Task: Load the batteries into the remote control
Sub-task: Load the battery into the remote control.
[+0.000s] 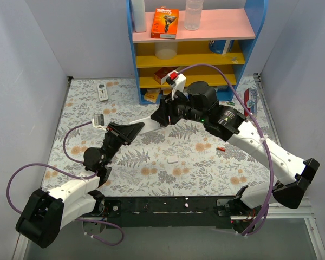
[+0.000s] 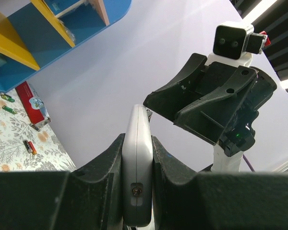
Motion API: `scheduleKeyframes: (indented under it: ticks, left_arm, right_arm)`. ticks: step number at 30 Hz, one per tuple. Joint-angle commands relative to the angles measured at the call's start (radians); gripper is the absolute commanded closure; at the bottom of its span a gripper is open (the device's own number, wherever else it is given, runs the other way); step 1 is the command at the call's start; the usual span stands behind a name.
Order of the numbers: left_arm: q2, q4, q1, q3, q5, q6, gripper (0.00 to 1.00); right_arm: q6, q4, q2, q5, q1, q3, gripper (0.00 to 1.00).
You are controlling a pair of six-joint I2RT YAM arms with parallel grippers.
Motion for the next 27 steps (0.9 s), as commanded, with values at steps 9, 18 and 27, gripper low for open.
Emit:
scheduleKeyframes:
  ticks: [9,18,27]
  left_arm:
    - [0.009,0.083,-0.002,0.005,0.012,-0.014,1.0]
    - [0.007,0.078,-0.002,0.003,0.015,-0.014,1.0]
    - [0.001,0.058,-0.002,0.006,0.024,-0.013,1.0]
  right_arm:
    - [0.005,0.088,0.008,-0.096,0.002,0.02,0.49]
    - [-0.033,0.125,0.008,-0.107,0.0,0.027,0.49]
    - [-0.372,0.067,-0.009,-0.206,0.0,0.139,0.35]
